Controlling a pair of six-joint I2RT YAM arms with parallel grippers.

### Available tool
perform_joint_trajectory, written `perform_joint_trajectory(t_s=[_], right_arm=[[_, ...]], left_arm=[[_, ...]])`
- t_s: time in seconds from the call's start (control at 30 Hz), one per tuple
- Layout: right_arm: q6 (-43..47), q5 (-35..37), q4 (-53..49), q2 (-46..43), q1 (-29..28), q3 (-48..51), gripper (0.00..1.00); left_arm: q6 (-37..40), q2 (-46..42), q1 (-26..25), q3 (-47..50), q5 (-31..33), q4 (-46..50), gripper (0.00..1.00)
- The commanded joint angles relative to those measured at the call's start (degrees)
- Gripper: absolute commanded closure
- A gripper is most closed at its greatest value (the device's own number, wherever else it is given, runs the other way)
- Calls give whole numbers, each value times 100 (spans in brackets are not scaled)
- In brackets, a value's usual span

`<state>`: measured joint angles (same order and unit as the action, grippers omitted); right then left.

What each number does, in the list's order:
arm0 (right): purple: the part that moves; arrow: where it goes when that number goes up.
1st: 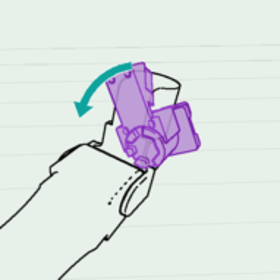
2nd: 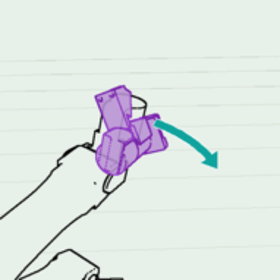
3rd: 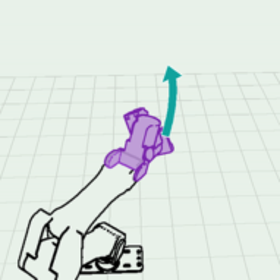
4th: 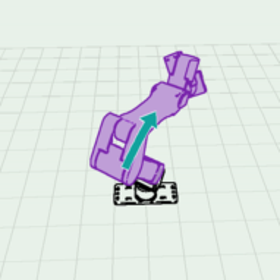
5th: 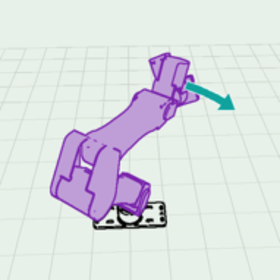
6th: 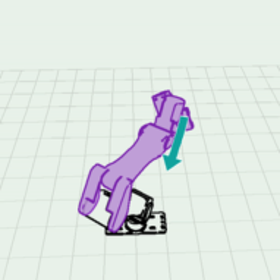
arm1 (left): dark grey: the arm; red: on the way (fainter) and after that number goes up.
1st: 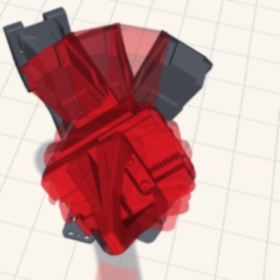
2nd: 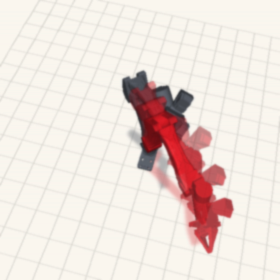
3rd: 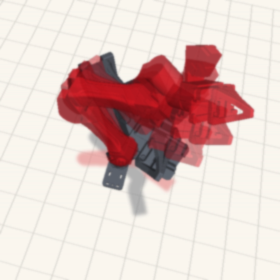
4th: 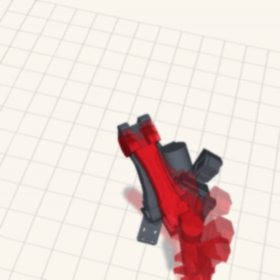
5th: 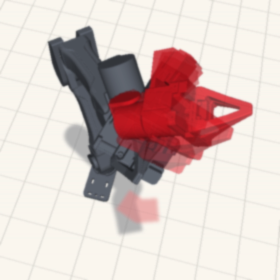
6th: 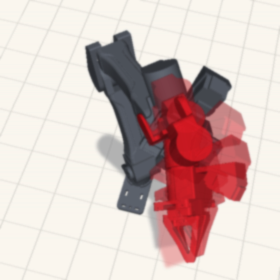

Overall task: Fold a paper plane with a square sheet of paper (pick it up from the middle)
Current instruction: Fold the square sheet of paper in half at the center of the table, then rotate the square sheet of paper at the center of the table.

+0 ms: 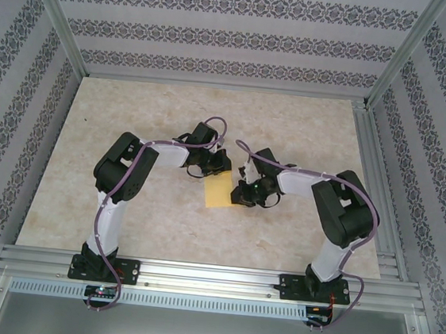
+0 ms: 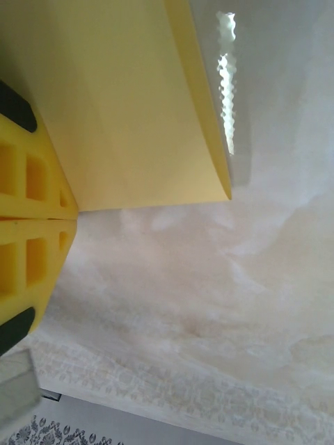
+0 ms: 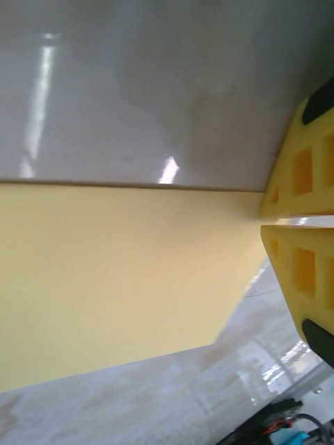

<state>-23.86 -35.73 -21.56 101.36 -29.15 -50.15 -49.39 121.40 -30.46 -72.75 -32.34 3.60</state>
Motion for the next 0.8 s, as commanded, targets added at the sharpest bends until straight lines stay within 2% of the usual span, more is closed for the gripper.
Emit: perform_joint_trajectory(t_s=[0.0,0.1,0.2,0.3,0.47,0.77], right_arm=[[-37,-150,-86,-562,93,121,87],[-341,66,355,-1100,252,120,86],[-556,481,580,-1220,317,39,86],[-708,919,446,-934,226,-176,86],[-921,1068,426,-438,-239,-429,86],[-1663,1735,267,77,-804,-419,86]], left_arm=[[155,63,0,140,203,196,91],[173,-184,-55,87,31,95,88],[149,-544,-101,146,31,80,84],[73,-930,-107,378,186,89,79],[-72,-1517,-50,1017,689,205,72],[-229,-2261,17,1922,901,93,70]])
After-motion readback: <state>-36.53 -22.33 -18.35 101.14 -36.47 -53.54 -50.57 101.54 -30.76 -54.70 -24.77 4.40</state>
